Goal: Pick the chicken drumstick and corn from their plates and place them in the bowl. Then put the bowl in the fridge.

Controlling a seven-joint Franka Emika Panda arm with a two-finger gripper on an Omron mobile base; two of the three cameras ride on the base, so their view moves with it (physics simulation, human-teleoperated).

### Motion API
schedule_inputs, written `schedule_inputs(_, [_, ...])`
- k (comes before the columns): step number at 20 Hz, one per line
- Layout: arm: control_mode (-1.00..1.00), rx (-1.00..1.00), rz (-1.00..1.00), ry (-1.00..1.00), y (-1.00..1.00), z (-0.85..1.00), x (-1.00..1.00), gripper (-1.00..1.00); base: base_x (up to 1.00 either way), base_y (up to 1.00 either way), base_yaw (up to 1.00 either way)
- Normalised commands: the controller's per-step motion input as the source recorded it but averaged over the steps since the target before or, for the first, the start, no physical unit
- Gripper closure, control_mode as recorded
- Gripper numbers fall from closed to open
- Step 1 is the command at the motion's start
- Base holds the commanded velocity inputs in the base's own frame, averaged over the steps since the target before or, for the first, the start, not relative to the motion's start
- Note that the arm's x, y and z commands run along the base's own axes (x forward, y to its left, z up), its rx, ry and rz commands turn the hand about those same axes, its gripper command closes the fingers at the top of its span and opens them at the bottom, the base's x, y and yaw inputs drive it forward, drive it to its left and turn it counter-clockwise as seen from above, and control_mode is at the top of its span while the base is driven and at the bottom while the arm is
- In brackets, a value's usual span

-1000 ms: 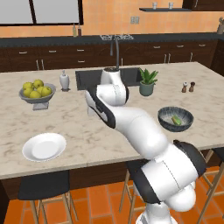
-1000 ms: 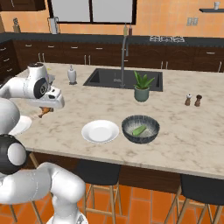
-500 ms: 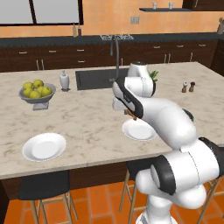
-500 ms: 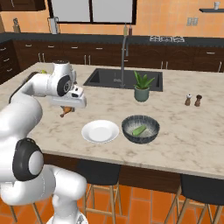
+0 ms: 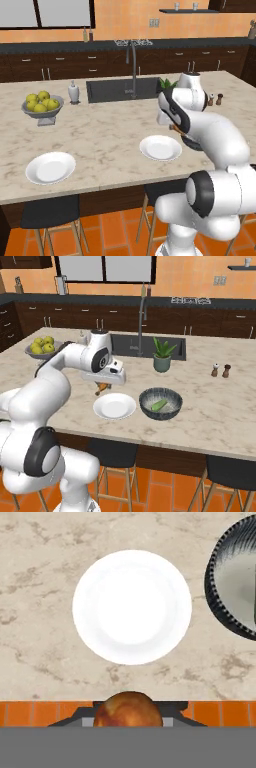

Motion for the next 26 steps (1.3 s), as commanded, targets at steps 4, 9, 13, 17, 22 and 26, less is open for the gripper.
schedule_inputs(4, [-1.0, 0.0, -0.07, 0.0, -1.0, 0.12, 0.0, 1.0, 0.0, 0.0, 0.0])
schedule_inputs(9, [-1.0, 0.0, -0.05, 0.0, -1.0, 0.08, 0.16, 1.0, 0.0, 0.0, 0.0])
schedule_inputs(13, [-1.0, 0.0, 0.0, 0.0, -1.0, -0.03, 0.66, 1.0, 0.0, 0.0, 0.0])
schedule_inputs(17, [-1.0, 0.01, 0.0, 0.0, -1.0, -0.32, 0.69, 1.0, 0.0, 0.0, 0.0])
schedule_inputs(22, [-1.0, 0.01, 0.0, 0.0, -0.88, -0.67, 0.57, 1.0, 0.0, 0.0, 0.0])
schedule_inputs(26, [-1.0, 0.0, -0.03, 0.0, -0.49, -0.42, 0.54, 1.0, 0.0, 0.0, 0.0])
